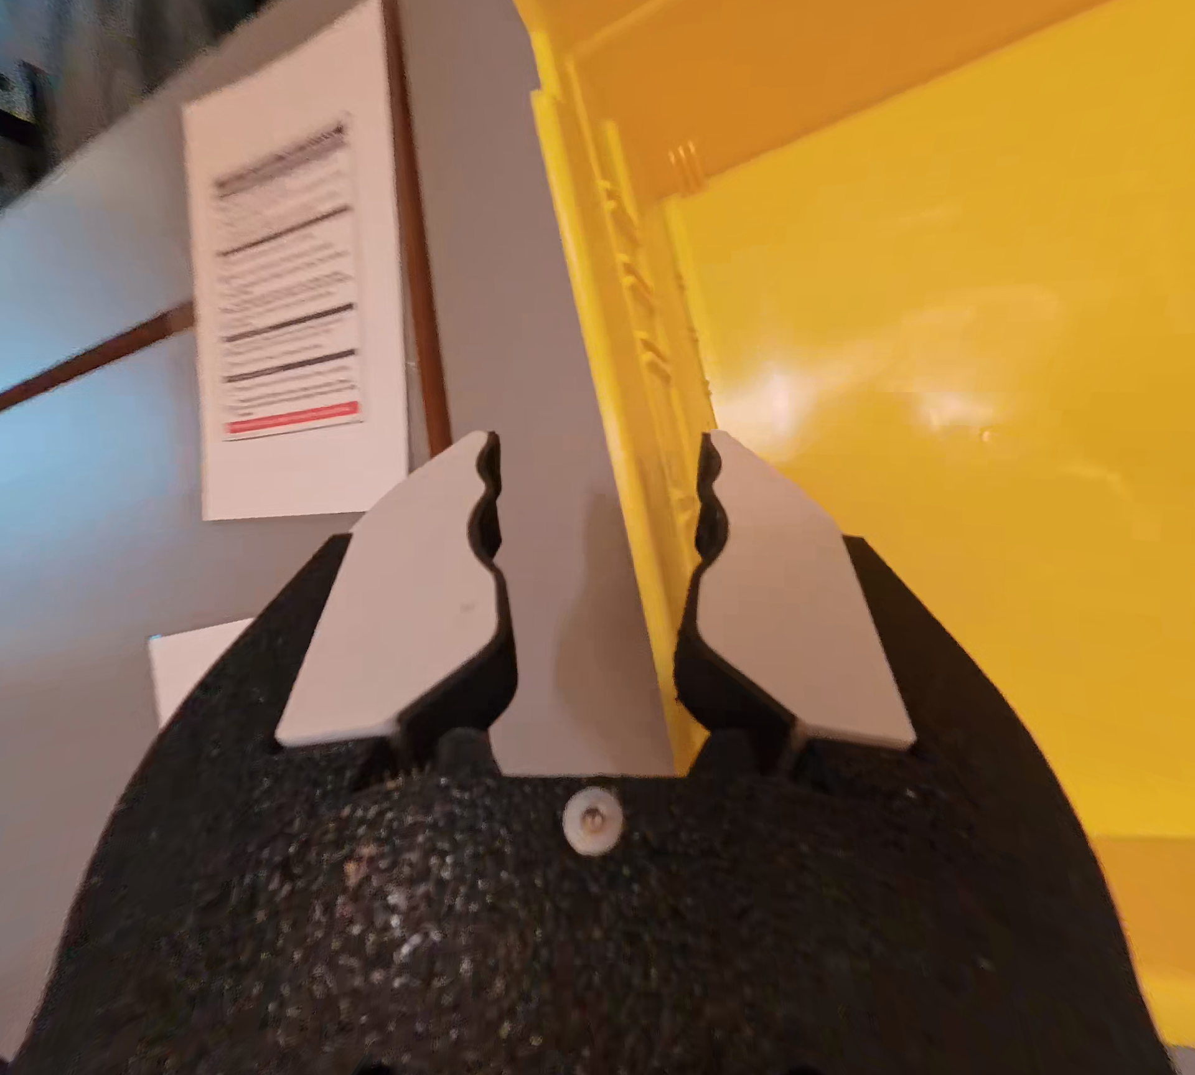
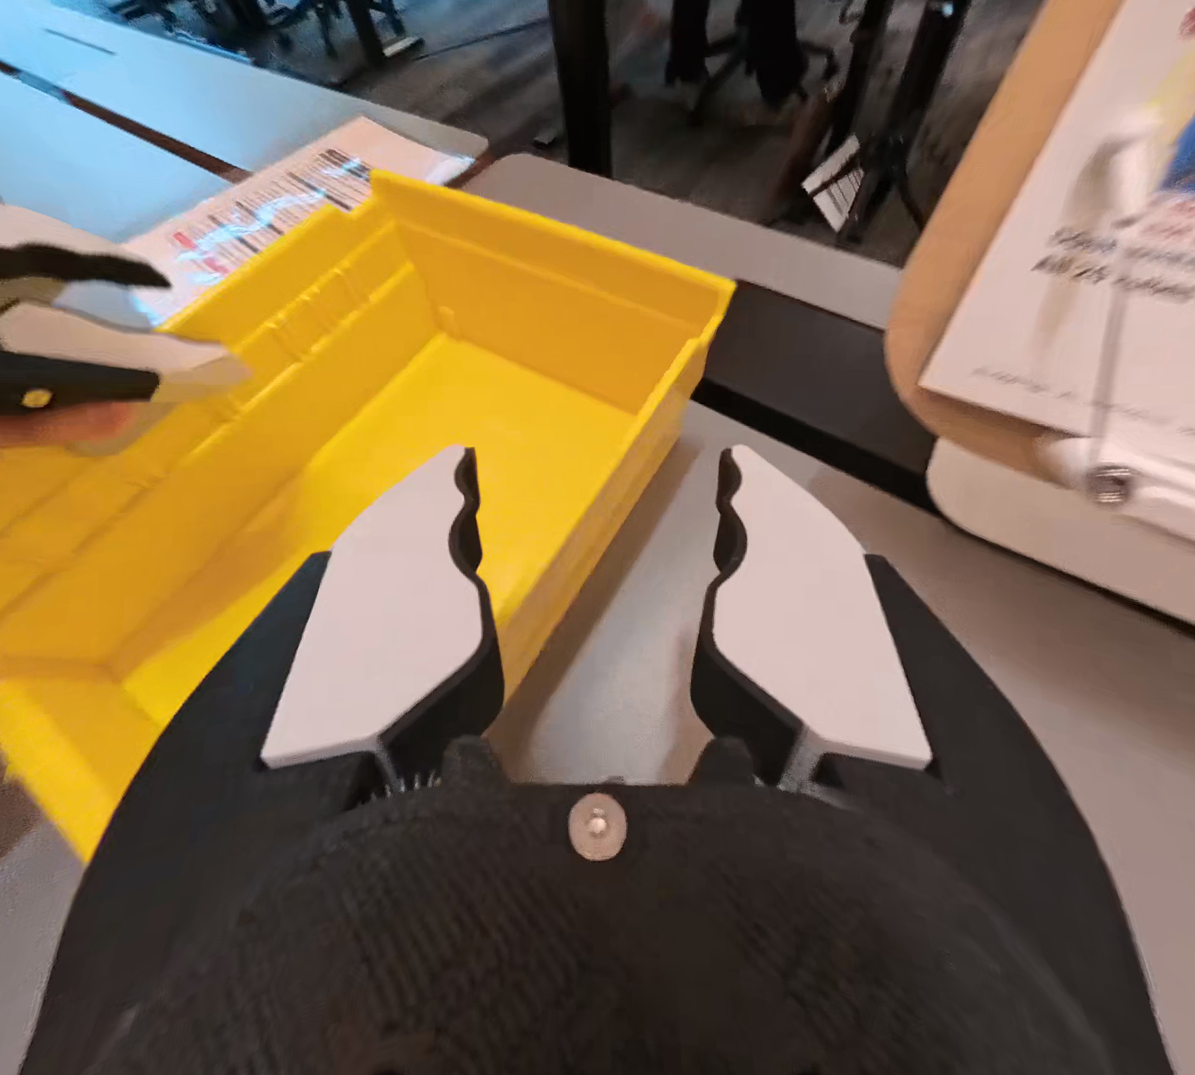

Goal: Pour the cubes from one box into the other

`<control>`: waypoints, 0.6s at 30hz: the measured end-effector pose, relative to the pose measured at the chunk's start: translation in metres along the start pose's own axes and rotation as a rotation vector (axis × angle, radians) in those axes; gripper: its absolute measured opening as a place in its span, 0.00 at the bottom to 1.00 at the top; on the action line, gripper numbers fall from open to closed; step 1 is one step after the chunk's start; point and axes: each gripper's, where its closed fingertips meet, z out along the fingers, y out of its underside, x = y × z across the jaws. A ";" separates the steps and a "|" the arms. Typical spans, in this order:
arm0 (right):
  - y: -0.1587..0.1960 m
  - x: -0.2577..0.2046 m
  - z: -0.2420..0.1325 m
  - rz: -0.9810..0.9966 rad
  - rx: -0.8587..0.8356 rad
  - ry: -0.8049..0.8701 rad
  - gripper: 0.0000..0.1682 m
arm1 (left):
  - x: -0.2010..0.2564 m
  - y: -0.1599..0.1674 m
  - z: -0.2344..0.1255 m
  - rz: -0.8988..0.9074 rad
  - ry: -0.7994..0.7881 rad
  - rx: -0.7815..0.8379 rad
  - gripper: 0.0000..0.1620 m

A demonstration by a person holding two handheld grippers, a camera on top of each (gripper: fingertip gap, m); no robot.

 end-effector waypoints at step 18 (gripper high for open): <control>0.057 0.253 -0.353 -0.040 0.243 0.374 0.65 | 0.332 -0.133 -0.227 -0.071 0.706 0.550 0.45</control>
